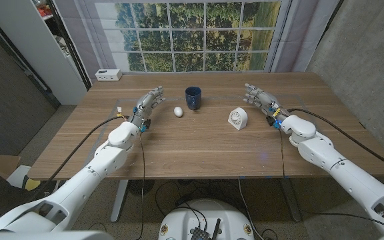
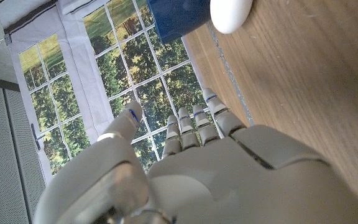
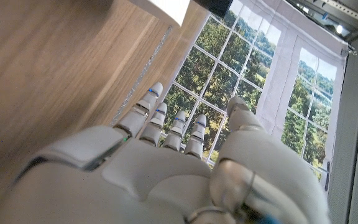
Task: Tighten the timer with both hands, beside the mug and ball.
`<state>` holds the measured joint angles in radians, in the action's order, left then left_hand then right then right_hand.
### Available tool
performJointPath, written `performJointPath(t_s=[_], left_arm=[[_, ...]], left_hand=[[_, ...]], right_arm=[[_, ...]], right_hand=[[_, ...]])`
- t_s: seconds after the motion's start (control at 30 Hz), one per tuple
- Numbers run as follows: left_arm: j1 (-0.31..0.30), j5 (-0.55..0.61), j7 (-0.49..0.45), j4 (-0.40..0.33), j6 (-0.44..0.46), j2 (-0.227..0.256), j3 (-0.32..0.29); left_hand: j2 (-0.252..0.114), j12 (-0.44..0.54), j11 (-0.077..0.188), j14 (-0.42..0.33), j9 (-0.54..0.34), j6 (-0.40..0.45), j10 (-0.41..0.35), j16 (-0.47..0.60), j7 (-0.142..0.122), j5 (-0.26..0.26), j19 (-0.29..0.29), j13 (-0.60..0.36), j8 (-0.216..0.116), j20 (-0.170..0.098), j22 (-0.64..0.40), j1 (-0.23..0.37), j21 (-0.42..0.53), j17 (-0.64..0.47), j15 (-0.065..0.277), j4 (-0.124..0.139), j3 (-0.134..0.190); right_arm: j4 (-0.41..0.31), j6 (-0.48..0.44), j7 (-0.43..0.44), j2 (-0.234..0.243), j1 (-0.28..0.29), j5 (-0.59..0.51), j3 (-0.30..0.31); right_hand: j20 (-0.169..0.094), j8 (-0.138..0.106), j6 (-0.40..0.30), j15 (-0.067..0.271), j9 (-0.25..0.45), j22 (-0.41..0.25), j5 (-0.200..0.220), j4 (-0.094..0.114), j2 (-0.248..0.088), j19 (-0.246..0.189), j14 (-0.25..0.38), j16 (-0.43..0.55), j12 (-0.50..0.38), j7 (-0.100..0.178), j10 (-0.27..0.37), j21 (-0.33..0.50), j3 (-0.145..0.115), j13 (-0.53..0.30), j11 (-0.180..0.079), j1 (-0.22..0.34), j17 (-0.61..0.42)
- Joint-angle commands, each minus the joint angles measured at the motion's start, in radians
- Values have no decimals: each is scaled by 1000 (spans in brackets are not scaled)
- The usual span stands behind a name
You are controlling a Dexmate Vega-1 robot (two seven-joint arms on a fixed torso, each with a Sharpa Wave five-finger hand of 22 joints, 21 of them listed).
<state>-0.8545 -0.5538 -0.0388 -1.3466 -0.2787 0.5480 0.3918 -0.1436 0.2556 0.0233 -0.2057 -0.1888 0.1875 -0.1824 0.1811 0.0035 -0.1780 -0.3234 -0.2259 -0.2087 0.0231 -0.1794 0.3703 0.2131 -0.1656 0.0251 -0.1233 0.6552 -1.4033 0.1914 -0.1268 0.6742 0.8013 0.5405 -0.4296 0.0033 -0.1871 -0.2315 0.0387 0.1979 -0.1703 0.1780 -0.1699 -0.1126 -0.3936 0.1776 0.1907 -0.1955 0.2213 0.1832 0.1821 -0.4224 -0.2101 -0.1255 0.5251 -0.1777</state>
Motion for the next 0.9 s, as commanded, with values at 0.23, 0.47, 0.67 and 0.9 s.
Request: performJointPath(t_s=[0.23, 0.47, 0.67, 0.9], left_arm=[[-21, 40, -35, -25, 1, 25, 0], [-22, 40, -19, -21, -9, 31, 0], [-22, 41, -7, -15, -18, 34, 1], [-31, 42, -3, -17, -28, 36, 1]], left_hand=[[-4, 19, 6, -33, -5, 28, -39, 17, -8, -6, 5, -17, -7, 3, -4, 34, -3, -11, 17, -23, -11], [-4, 24, 7, -38, -6, 35, -46, 19, -9, -5, 5, -22, -8, 5, -4, 37, -3, -14, 18, -24, -19], [-6, 26, 8, -38, -7, 39, -49, 19, -11, -5, 8, -25, -9, 8, -4, 40, -4, -15, 19, -24, -23], [-7, 27, 9, -40, -8, 44, -51, 20, -12, -6, 10, -29, -10, 9, -5, 44, -4, -16, 21, -25, -28]], right_arm=[[-153, -199, -231, 217, -130, -160, -89], [-238, -310, -355, 290, -224, -291, -162], [-280, -362, -477, 306, -317, -413, -229], [-304, -360, -559, 294, -393, -589, -304]], right_hand=[[37, 1, 169, 103, 3, -2, 5, -9, 92, 105, -113, -6, 14, 0, -169, 0, 31, -10, -34, 94, -3], [50, -2, 255, 98, 2, -2, 27, -14, 179, 142, -165, -7, 14, -2, -250, 2, 40, -11, -45, 193, -4], [61, -3, 325, 93, 3, -2, 61, -7, 213, 173, -206, -7, 17, -2, -316, 1, 43, -11, -47, 280, -6], [61, -6, 366, 72, 4, -2, 78, -1, 194, 189, -242, -9, 15, -1, -356, 2, 33, -10, -49, 339, -7]])
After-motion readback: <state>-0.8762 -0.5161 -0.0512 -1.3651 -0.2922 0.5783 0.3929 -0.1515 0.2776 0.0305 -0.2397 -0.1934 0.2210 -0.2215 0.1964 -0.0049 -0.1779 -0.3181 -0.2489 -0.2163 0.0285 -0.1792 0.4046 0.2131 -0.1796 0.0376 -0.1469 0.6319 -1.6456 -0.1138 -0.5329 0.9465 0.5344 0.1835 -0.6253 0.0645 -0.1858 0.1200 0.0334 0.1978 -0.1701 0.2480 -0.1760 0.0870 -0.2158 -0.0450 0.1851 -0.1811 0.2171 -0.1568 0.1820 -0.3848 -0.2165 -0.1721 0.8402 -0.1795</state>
